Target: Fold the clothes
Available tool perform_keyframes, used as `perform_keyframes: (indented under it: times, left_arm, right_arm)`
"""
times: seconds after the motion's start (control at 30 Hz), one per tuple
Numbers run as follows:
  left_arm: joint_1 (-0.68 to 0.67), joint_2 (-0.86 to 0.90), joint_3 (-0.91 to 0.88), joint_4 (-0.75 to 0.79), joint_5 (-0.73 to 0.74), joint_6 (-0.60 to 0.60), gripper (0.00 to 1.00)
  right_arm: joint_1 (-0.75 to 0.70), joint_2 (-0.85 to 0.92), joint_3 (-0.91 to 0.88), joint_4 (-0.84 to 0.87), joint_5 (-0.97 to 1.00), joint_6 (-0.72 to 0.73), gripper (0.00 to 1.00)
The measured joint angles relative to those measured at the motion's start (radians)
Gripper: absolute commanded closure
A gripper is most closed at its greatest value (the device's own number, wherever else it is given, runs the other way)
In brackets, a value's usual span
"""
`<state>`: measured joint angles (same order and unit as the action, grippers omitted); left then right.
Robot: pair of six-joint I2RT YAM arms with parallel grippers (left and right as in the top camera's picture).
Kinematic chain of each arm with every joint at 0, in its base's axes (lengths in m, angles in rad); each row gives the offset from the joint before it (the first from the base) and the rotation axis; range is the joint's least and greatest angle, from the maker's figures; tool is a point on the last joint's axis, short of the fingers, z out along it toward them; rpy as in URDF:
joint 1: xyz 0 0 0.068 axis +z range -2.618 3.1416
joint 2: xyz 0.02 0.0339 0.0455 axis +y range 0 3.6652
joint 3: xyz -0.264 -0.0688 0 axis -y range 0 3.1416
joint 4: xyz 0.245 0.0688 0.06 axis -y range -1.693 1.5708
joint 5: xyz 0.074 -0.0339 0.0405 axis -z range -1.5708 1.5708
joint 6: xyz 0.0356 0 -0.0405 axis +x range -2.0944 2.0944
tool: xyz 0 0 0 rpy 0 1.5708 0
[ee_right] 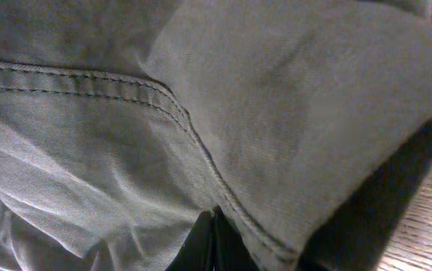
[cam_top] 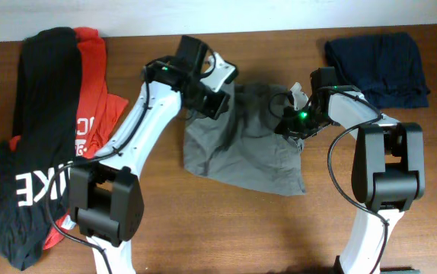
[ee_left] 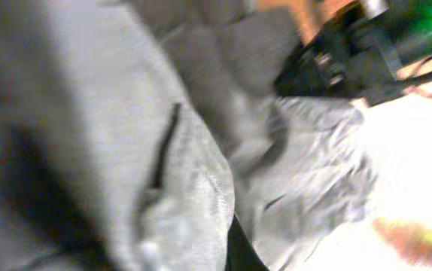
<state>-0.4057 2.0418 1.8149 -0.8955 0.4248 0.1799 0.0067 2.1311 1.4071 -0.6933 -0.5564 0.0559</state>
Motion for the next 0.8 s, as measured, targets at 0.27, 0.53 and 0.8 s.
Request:
perform_keyframes:
  times: [0.27,0.53,0.8]
  left_arm:
    - [-0.024,0.0,0.04,0.01,-0.045,-0.052,0.99]
    - [-0.067,0.0,0.067,0.017,-0.05,-0.069,0.99]
    - [-0.134,0.0,0.067,0.042,-0.056,-0.07,0.99]
  right_arm:
    - [0.0,0.0,0.0,0.001,0.001,0.0,0.96]
    - [0.0,0.0,0.0,0.002,0.002,0.0,0.96]
    - [0.0,0.0,0.0,0.002,0.002,0.0,0.96]
